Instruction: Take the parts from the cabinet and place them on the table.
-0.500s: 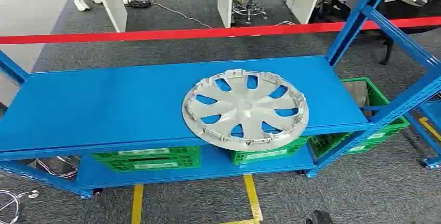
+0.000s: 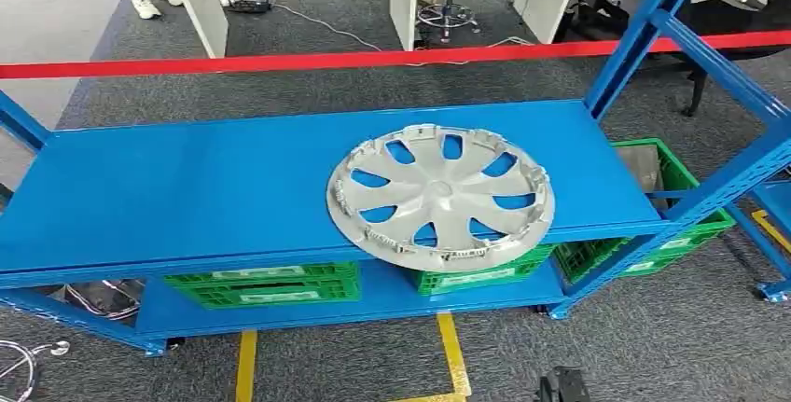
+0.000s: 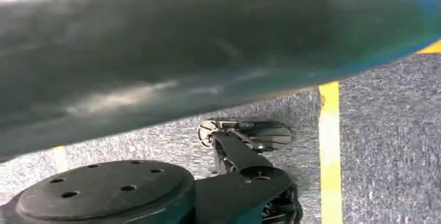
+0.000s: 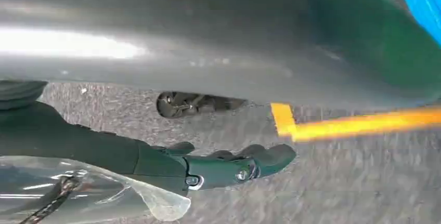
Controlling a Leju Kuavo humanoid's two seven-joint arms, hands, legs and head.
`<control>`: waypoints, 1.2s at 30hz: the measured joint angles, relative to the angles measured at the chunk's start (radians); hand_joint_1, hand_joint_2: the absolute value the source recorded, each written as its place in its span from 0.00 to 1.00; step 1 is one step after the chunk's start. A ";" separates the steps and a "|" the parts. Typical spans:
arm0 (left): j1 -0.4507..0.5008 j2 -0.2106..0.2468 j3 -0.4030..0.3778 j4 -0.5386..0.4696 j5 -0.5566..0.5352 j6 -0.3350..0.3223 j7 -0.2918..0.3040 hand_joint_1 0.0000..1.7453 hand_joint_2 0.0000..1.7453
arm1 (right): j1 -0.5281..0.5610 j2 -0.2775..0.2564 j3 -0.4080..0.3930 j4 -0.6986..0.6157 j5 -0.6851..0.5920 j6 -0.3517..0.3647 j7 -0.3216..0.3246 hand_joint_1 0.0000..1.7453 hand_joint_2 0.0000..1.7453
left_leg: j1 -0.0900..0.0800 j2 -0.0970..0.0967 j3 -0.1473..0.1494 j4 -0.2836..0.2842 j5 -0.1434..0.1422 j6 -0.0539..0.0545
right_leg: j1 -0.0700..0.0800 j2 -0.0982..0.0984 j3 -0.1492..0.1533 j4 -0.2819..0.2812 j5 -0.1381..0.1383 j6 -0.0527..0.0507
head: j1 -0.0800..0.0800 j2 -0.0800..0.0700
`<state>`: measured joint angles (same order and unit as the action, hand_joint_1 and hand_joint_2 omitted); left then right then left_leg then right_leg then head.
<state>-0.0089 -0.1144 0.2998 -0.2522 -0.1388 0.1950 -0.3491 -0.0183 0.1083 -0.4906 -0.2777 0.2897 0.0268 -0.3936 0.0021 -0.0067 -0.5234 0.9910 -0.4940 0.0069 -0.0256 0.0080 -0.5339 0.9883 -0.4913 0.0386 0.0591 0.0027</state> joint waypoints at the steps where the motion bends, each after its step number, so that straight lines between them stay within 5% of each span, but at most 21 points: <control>1: -0.001 0.000 0.000 0.002 -0.012 -0.007 0.000 0.00 0.00 | 0.000 0.001 0.002 0.003 0.030 0.036 -0.012 0.00 0.00 | 0.000 0.000 0.000 0.000 0.000 0.000 | 0.000 0.000 0.000 0.000 0.000 0.000 | 0.000 0.000; 4: -0.003 0.000 0.000 0.008 -0.063 -0.026 -0.003 0.00 0.00 | -0.005 0.023 0.049 0.019 0.177 0.202 -0.082 0.00 0.00 | 0.000 0.000 0.000 0.000 0.000 0.000 | 0.000 0.000 0.000 0.000 0.000 0.000 | -0.001 0.000; 9: -0.007 0.000 0.000 0.015 -0.128 -0.041 -0.007 0.00 0.00 | -0.016 0.068 0.158 0.040 0.321 0.334 -0.173 0.00 0.00 | 0.001 0.000 0.000 0.000 0.000 0.000 | 0.001 0.000 0.000 0.001 0.000 0.000 | 0.000 0.000; 10: -0.008 0.000 0.000 0.017 -0.146 -0.047 -0.007 0.00 0.00 | -0.017 0.072 0.189 0.042 0.348 0.363 -0.204 0.00 1.00 | 0.001 0.000 0.000 0.000 0.000 -0.001 | 0.001 0.000 0.000 0.001 0.000 0.000 | 0.000 0.000; 14: -0.014 0.000 0.000 0.021 -0.195 -0.064 -0.007 0.00 0.00 | -0.024 0.091 0.309 0.042 0.409 0.468 -0.286 0.00 1.00 | 0.001 0.000 0.000 0.000 0.000 -0.001 | 0.001 0.000 0.000 0.001 0.000 0.000 | 0.000 0.000; 18: -0.016 0.000 0.000 0.023 -0.231 -0.067 -0.007 0.00 0.00 | -0.010 0.093 0.467 -0.024 0.332 0.566 -0.302 0.00 1.00 | 0.001 0.000 0.000 0.000 0.000 -0.001 | 0.001 0.000 0.000 0.001 0.000 0.000 | 0.000 0.000; 26: -0.018 0.000 0.000 0.023 -0.249 -0.066 -0.006 0.00 0.00 | -0.003 0.092 0.682 -0.112 0.224 0.577 -0.305 0.00 1.00 | 0.001 0.000 0.000 0.000 0.000 -0.001 | 0.001 0.000 0.000 0.001 0.000 0.000 | 0.000 0.000; 30: -0.018 0.000 0.002 0.025 -0.268 -0.065 -0.004 0.00 0.00 | -0.004 0.071 0.857 -0.186 0.019 0.492 -0.307 0.00 1.00 | 0.001 0.000 0.000 0.000 0.000 -0.001 | 0.001 0.000 0.000 0.001 0.000 0.000 | 0.000 0.000; 33: -0.019 -0.002 0.026 0.025 -0.259 -0.056 0.000 0.00 0.00 | -0.037 0.073 0.999 -0.240 0.032 0.267 -0.302 0.00 1.00 | 0.001 0.000 0.000 0.000 0.001 -0.001 | 0.001 0.001 0.000 0.001 0.000 0.000 | -0.001 0.000; 36: -0.017 -0.008 0.058 0.025 -0.257 -0.035 -0.020 0.00 0.00 | -0.044 0.058 1.127 -0.374 0.167 -0.078 -0.213 0.00 1.00 | 0.001 -0.001 0.000 0.000 0.001 0.000 | 0.001 -0.001 0.000 0.001 0.000 0.000 | 0.000 0.000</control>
<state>-0.0261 -0.1221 0.3579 -0.2270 -0.3956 0.1602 -0.3693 -0.0626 0.1659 0.6368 -0.6517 0.4569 -0.0508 -0.6067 0.0030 -0.0074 -0.5236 0.9910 -0.4927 0.0066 -0.0248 0.0069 -0.5340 0.9894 -0.4910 0.0384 0.0587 0.0027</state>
